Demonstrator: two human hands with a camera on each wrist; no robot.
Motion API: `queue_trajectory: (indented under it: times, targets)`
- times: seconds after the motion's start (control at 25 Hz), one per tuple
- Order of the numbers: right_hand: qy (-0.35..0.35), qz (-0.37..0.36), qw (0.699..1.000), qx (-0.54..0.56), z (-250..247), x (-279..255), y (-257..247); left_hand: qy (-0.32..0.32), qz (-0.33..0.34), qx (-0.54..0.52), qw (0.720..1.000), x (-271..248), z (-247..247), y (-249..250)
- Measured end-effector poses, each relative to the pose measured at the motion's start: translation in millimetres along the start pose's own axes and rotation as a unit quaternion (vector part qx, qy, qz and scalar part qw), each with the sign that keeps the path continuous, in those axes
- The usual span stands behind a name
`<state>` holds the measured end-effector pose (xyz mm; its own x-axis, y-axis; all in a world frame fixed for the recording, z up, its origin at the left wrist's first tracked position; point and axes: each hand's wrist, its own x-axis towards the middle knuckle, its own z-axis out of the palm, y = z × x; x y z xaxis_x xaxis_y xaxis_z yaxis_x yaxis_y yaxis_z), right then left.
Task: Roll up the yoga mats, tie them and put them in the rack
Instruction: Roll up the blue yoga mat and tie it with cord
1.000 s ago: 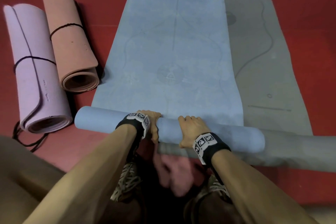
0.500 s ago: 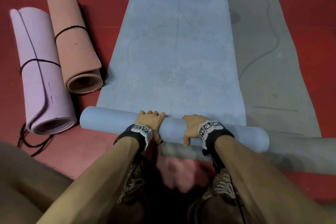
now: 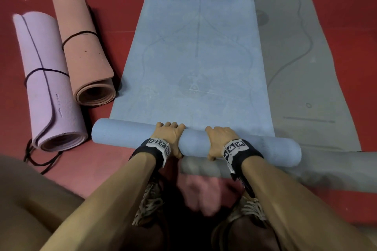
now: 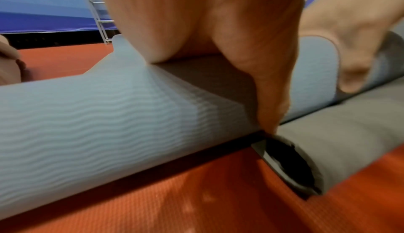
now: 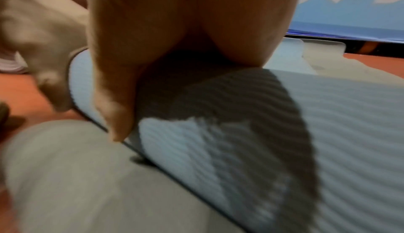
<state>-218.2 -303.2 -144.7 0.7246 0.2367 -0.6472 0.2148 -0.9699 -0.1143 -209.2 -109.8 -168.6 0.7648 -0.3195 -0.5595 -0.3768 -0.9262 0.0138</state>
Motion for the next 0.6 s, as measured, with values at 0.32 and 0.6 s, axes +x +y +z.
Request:
queue_trajectory:
  times: [0.32, 0.6]
  targets:
    - [-0.097, 0.015, 0.994, 0.048, -9.9, 13.6, 5.9, 0.009, -0.002, 0.003, 1.0, -5.1, 3.1, 5.8]
    - [0.055, -0.008, 0.997, -0.062, 13.5, -7.0, 4.2, -0.082, -0.029, 0.026, 0.996, 19.6, -27.8, 7.5]
